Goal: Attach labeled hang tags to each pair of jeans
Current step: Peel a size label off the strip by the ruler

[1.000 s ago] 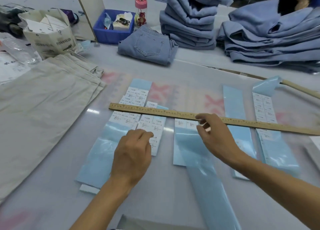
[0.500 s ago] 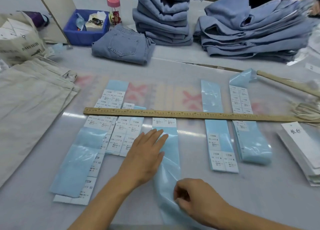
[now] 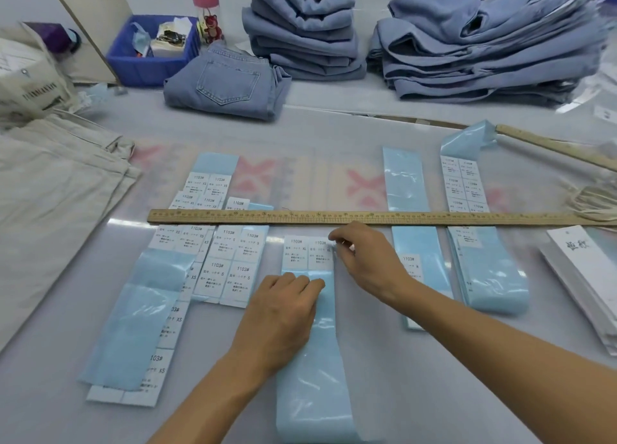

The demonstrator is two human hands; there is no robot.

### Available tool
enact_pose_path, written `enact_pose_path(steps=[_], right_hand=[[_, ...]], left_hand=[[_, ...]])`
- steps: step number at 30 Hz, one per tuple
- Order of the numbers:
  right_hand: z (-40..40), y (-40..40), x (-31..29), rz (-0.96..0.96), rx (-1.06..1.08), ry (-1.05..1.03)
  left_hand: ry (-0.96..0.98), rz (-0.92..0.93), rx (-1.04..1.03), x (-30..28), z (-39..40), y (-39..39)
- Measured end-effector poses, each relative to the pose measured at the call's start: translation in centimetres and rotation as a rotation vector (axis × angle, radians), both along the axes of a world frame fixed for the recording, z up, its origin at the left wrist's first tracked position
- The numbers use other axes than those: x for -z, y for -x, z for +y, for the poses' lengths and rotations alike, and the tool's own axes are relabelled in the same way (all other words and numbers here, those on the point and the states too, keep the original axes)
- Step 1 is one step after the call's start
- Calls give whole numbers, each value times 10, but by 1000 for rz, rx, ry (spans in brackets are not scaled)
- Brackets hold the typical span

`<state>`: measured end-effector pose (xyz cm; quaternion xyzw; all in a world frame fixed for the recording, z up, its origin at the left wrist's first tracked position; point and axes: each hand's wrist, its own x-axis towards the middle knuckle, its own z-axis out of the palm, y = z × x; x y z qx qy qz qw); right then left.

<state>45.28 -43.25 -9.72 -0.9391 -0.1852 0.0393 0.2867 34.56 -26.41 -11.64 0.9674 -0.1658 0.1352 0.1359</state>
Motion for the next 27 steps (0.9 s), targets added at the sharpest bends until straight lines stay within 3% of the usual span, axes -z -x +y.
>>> enact_pose_path(steps=[4, 9, 17, 22, 27], right_hand=[[3, 0, 10, -30, -33, 21], [7, 3, 19, -130, -85, 238], [7, 9, 22, -234, -49, 189], [4, 12, 23, -191, -35, -11], [-15, 14, 22, -96, -199, 0]], left_hand=[[9, -52, -44, 12, -2, 2], [-50, 42, -45, 13, -1, 1], [-4, 78, -51, 17, 1, 2], [102, 115, -62, 22, 4, 1], [163, 46, -71, 32, 7, 3]])
